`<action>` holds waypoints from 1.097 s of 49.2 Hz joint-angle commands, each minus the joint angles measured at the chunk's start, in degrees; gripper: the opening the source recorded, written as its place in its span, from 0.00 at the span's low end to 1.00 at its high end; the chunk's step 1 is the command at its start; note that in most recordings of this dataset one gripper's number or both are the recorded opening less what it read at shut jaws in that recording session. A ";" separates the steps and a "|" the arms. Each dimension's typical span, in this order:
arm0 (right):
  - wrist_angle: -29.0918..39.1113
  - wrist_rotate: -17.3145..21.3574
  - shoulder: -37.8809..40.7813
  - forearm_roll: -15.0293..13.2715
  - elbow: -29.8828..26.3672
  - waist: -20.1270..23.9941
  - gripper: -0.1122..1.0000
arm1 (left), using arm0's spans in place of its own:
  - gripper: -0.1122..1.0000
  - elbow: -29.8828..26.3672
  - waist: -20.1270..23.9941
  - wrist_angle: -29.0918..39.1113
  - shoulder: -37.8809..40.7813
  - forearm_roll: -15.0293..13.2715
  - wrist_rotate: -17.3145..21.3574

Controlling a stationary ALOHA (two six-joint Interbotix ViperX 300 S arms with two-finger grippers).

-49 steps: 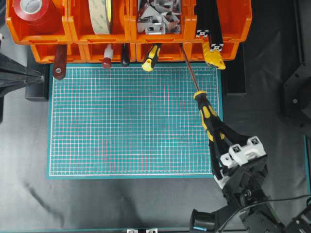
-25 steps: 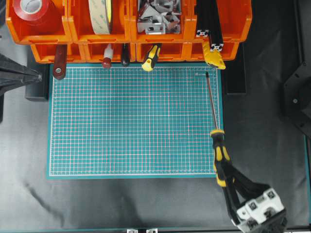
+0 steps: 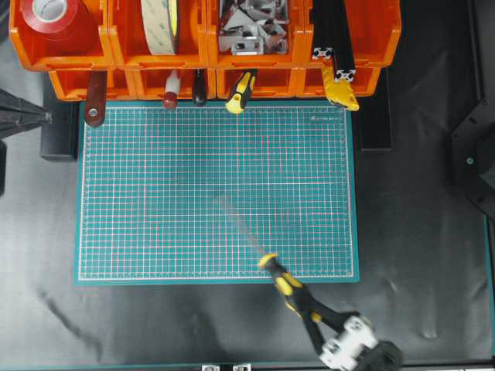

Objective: Pick screwdriver from container rack with right arm.
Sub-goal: 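Swing the held screwdriver over the mat and lower it with the right gripper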

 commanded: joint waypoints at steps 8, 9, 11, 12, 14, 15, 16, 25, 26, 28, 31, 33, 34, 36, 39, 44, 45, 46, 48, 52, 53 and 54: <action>-12.13 0.44 -1.32 -0.70 4.57 -6.94 0.48 | 0.10 -2.02 0.18 -0.35 0.26 0.18 -0.44; -13.10 0.44 -1.32 -0.79 5.01 -7.65 0.48 | 0.10 -2.02 0.18 -0.35 0.26 0.18 -0.44; -14.59 0.44 -1.32 -1.05 5.71 -8.96 0.48 | 0.10 -2.02 0.18 -0.35 0.26 0.18 -0.44; -15.29 0.53 -1.32 -1.14 6.06 -9.58 0.48 | 0.10 -2.02 0.09 -0.35 0.26 0.18 -0.44; -16.35 0.53 -1.32 -1.58 6.59 -10.81 0.48 | 0.10 -2.02 0.00 -0.35 0.26 0.18 -0.53; -16.96 0.53 -1.32 -1.76 6.77 -11.34 0.48 | 0.10 -2.11 -0.09 -0.35 0.26 0.18 -0.62; -17.40 0.53 -1.32 -1.85 6.94 -11.87 0.48 | 0.10 -2.02 -0.09 -0.35 0.26 0.18 -0.79; -18.81 0.70 -1.32 -2.20 7.47 -15.38 0.48 | 0.10 -2.02 -0.18 -0.18 0.26 0.18 -2.81; -18.90 0.70 -1.23 -2.20 7.56 -15.56 0.48 | 0.10 -2.02 -0.09 -0.09 0.35 0.18 -2.81; -19.34 0.70 -1.23 -2.20 7.82 -15.91 0.48 | 0.10 -2.02 -0.09 0.18 0.26 0.18 -2.90; -20.21 0.79 -1.05 -2.20 8.26 -16.35 0.48 | 0.10 -2.02 -0.18 0.70 0.35 0.18 -2.90; -21.01 0.88 -0.97 -2.20 8.61 -16.70 0.48 | 0.10 -2.02 -0.09 0.97 0.35 0.18 -2.90; -21.45 0.88 -1.05 -2.20 8.79 -16.79 0.48 | 0.10 -2.02 -0.09 1.14 0.26 0.18 -2.90; -22.15 1.05 -0.97 -2.20 9.32 -17.05 0.48 | 0.10 -2.02 -0.18 1.32 0.26 0.18 -2.90; -23.03 1.23 -1.05 -2.11 10.11 -17.31 0.48 | 0.10 -2.02 -0.18 1.49 0.26 0.18 -2.90; -23.73 1.32 -1.32 -1.93 11.34 -17.67 0.47 | 0.10 -2.11 -0.18 1.49 0.18 0.18 -2.90; -23.82 1.32 -1.41 -1.93 11.60 -17.67 0.47 | 0.10 -2.02 -0.09 1.49 0.18 0.18 -2.90; -23.91 1.32 -1.41 -1.85 11.87 -17.58 0.47 | 0.10 -2.02 -0.09 1.49 0.18 0.18 -2.90; -24.08 1.41 -1.58 -1.85 12.48 -17.67 0.47 | 0.10 -2.02 -0.18 1.49 0.18 0.18 -2.90; -24.87 1.67 -1.93 -1.76 13.62 -17.67 0.47 | 0.10 -2.02 -0.09 1.49 0.18 0.18 -2.90; -25.22 1.67 -2.02 -1.58 13.89 -17.67 0.47 | 0.10 -2.02 -0.18 1.49 0.18 0.18 -2.90; -25.58 1.76 -2.11 -1.49 14.15 -17.67 0.47 | 0.10 -2.02 -0.18 1.49 0.18 0.18 -2.90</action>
